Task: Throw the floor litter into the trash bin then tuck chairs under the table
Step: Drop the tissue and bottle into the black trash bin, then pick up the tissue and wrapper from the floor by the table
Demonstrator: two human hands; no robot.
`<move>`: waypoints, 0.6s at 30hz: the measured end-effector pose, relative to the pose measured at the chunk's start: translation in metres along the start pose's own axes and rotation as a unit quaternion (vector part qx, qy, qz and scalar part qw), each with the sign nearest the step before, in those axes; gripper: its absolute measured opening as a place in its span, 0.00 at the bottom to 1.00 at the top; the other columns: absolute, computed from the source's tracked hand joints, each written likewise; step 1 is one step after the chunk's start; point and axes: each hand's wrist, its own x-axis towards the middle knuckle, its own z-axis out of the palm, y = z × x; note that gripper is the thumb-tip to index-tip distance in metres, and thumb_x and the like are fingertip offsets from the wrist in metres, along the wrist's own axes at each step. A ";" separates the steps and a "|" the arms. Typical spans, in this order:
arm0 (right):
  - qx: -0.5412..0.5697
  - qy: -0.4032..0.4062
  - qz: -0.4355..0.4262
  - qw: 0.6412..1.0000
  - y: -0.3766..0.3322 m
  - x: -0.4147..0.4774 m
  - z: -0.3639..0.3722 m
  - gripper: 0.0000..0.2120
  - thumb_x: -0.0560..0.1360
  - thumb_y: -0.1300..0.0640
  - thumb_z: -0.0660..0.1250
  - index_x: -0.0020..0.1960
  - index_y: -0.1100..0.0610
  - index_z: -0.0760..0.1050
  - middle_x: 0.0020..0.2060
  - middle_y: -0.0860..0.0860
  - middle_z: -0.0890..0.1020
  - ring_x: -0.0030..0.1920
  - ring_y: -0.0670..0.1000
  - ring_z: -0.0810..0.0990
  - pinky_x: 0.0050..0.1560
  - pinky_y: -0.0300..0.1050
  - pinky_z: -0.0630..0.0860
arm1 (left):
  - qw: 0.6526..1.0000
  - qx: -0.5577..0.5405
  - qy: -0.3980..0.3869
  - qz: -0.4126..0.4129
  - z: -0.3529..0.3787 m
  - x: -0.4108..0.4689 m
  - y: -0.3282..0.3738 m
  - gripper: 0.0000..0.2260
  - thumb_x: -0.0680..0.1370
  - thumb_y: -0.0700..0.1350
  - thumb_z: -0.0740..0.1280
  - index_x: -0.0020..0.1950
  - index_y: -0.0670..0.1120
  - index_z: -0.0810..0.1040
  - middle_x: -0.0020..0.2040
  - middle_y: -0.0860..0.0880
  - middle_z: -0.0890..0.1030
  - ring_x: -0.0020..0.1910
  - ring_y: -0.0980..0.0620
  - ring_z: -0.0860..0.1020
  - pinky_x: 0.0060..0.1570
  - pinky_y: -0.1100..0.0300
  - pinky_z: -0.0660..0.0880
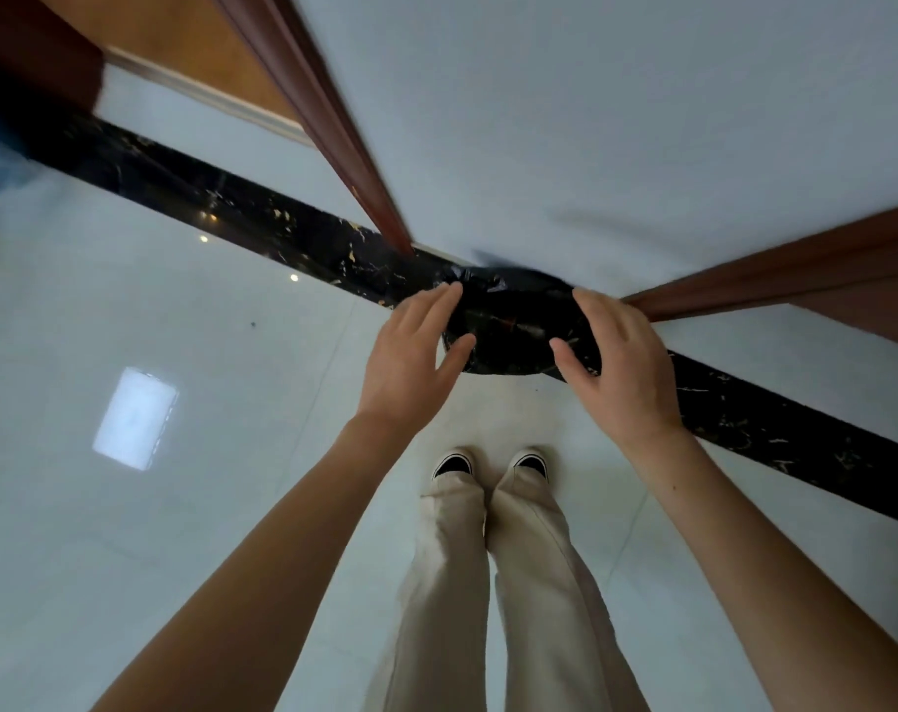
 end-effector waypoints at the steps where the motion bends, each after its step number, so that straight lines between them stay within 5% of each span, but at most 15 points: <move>1: 0.006 0.005 0.005 1.000 -0.018 -0.008 -0.033 0.24 0.79 0.49 0.65 0.69 0.64 0.71 0.61 0.60 0.78 0.61 0.60 0.76 0.62 0.53 0.73 | 1.000 0.009 -0.004 0.012 -0.031 -0.008 0.023 0.22 0.80 0.50 0.64 0.73 0.46 0.68 0.69 0.47 0.73 0.69 0.49 0.68 0.68 0.54 0.66; 10: 0.005 0.085 0.001 0.996 -0.145 -0.085 -0.258 0.23 0.79 0.48 0.63 0.69 0.60 0.71 0.61 0.57 0.79 0.60 0.57 0.77 0.59 0.55 0.76 | 0.990 0.067 0.034 0.120 -0.240 -0.092 0.179 0.21 0.81 0.51 0.61 0.72 0.44 0.69 0.69 0.46 0.73 0.70 0.44 0.69 0.68 0.46 0.66; 18: -0.046 0.147 0.106 0.982 -0.218 -0.176 -0.297 0.28 0.81 0.43 0.54 0.73 0.59 0.69 0.67 0.58 0.75 0.68 0.58 0.72 0.69 0.58 0.67 | 0.956 0.117 -0.028 0.269 -0.300 -0.129 0.199 0.23 0.82 0.55 0.49 0.74 0.48 0.66 0.73 0.49 0.69 0.74 0.47 0.62 0.73 0.46 0.56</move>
